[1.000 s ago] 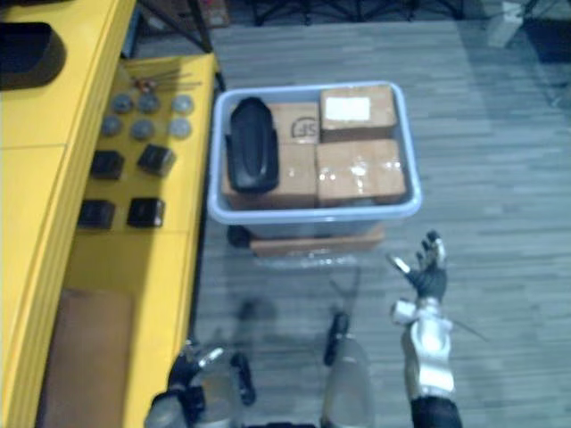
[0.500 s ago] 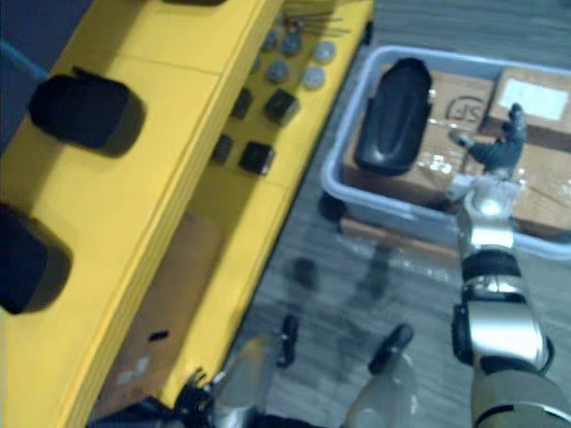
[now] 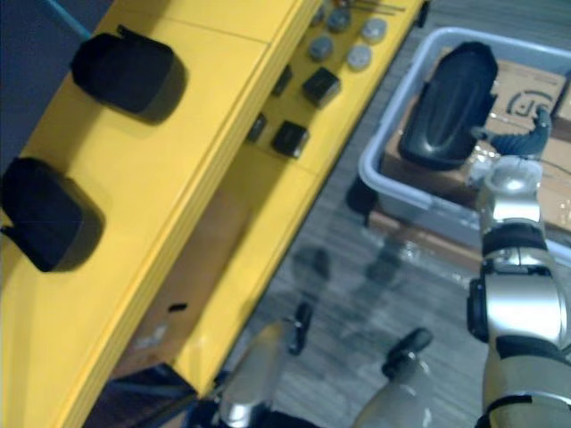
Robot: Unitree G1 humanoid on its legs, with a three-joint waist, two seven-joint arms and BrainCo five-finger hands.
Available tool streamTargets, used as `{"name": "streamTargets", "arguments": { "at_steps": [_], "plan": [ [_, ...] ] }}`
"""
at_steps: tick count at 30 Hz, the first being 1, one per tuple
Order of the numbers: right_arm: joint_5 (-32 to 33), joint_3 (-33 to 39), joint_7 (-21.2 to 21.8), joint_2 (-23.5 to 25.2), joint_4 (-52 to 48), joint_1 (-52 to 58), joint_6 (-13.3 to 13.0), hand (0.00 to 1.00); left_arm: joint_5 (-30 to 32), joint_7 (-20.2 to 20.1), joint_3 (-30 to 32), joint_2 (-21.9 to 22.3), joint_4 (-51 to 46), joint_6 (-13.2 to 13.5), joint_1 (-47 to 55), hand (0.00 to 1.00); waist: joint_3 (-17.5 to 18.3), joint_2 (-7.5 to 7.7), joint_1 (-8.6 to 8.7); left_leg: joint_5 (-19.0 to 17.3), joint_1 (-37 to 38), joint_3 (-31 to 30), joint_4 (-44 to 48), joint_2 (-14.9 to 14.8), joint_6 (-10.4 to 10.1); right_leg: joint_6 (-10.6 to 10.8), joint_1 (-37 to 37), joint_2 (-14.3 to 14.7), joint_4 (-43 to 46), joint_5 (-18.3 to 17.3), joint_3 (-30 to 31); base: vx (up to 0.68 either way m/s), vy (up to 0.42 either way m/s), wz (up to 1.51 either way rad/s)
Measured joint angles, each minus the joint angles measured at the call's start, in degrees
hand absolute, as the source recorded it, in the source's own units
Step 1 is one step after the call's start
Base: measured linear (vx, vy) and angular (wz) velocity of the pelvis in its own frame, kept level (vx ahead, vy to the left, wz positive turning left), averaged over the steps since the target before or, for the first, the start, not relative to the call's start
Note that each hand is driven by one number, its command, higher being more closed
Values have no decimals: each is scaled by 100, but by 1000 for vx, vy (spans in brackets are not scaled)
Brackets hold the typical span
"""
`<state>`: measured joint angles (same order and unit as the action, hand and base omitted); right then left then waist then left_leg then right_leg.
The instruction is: Walk over and take plastic housings, then place them on the shelf
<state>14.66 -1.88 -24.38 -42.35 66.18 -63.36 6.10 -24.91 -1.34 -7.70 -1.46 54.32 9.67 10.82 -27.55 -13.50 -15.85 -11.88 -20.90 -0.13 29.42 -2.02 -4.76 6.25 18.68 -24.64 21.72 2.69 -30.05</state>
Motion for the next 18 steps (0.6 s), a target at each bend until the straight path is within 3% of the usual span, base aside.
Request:
{"name": "streamTargets", "arguments": {
  "at_steps": [4, 10, 11, 18],
  "plan": [
    [5, -2, -343, -193, 200, -38, 328, 0, -197, -43, -142, 75, 99, -77, -37, 0, 161, -225, -155, -18, -262, -83, 122, 50, 31, 1, 148, -52, 37, 7, -70, -35, 79, 11],
    [-130, -242, -325, -621, 188, -66, 583, 0, -377, -200, -269, 94, 213, -230, -187, 0, 297, -407, -414, -37, -564, -115, 209, 52, 73, -23, 332, -34, -83, 63, -150, -19, 84, 3],
    [-150, -262, -326, -666, 170, -74, 606, 100, -388, -218, -269, 98, 213, -230, -187, 0, 304, -417, -426, -39, -606, -116, 221, 53, 76, -18, 356, -31, -102, 77, -157, -9, 88, 5],
    [-242, -310, -290, -1217, 136, -79, 1174, 100, -521, -238, -438, 95, 266, -224, -285, 0, 337, -478, -612, -102, -829, -106, 294, 69, 167, 23, 351, 20, -452, 277, -283, -1, 90, 1]
  ]
}}
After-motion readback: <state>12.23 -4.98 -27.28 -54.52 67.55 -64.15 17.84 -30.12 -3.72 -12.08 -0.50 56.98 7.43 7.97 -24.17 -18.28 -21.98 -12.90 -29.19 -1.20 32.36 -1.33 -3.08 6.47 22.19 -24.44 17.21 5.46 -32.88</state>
